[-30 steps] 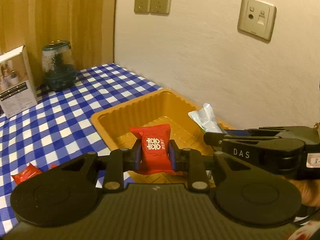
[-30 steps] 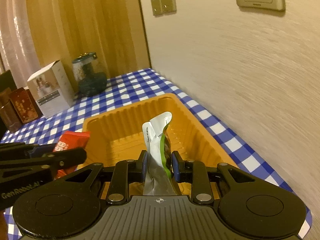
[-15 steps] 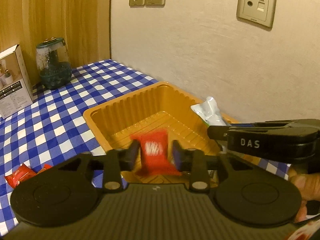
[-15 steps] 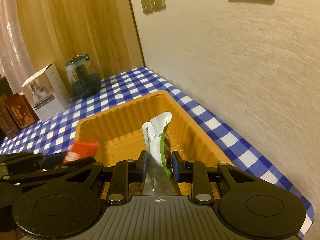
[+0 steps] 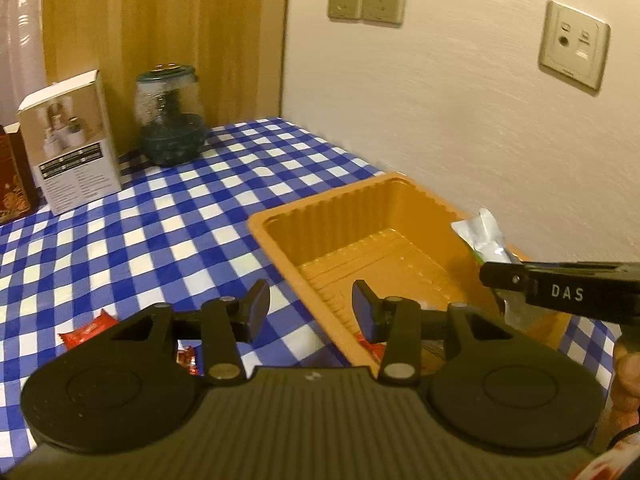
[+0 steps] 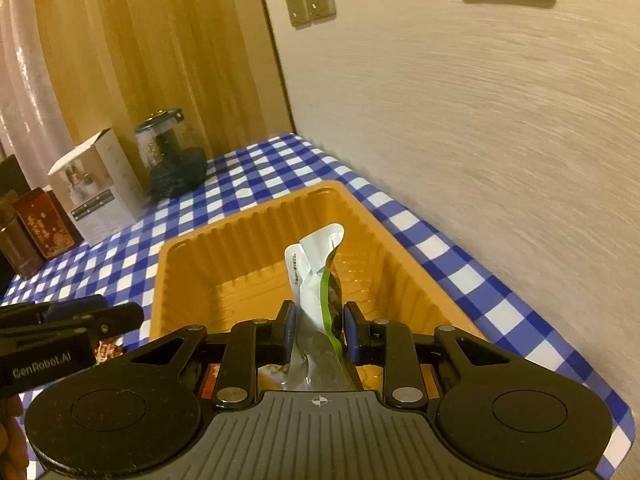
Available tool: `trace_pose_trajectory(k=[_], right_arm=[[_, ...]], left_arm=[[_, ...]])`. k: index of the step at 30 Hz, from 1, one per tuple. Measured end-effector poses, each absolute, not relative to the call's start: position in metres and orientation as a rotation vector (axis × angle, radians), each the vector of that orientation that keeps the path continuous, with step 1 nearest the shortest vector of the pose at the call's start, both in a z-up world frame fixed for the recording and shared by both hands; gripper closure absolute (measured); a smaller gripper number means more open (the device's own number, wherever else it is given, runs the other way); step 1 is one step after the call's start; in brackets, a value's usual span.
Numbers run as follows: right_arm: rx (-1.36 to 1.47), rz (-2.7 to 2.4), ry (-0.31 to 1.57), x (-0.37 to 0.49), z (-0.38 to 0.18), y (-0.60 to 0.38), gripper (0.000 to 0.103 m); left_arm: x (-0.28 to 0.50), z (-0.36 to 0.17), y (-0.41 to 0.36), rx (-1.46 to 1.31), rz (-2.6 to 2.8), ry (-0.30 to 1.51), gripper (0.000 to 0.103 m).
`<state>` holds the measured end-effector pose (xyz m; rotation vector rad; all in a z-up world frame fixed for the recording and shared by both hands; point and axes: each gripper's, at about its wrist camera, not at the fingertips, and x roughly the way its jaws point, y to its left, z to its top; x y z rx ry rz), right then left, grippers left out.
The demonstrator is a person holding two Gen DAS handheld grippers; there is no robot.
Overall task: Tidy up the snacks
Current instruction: 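Carry both snacks over the orange tray and open both grippers to release them, then move both tools back toward the remaining snack pile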
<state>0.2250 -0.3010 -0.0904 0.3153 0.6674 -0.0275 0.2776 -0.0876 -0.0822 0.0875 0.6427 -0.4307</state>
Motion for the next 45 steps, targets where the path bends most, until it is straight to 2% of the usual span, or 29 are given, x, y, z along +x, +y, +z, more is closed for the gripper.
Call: trace_pose_trajectory(k=[18,19,21,22,23,45], right_arm=[[0.336,0.020,0.661,0.230,-0.089,-0.290,0.077],[0.341,0.018,0.656,0.230,-0.089,-0.290,0.074],[0.345,0.005,0.635,0.229,-0.086,-0.290,0.060],[0.353,0.001,0.626,0.229,-0.086,-0.291,0.048],[0.363,-0.004,0.623,0.229,-0.086,-0.292,0.041],[0.380,-0.020,0.594,0.230,-0.080,-0.285,0.040]], left_arm=[[0.279,-0.083,-0.065,0.074,-0.394,0.654,0.062],[0.279,-0.083,-0.064,0.073,-0.393,0.654,0.062],[0.279,-0.083,-0.062,0.071,-0.389,0.656,0.062],[0.279,-0.083,-0.061,0.072,-0.386,0.657,0.062],[0.280,-0.083,-0.060,0.071,-0.384,0.657,0.062],[0.283,-0.083,-0.013,0.042,-0.278,0.661,0.059]])
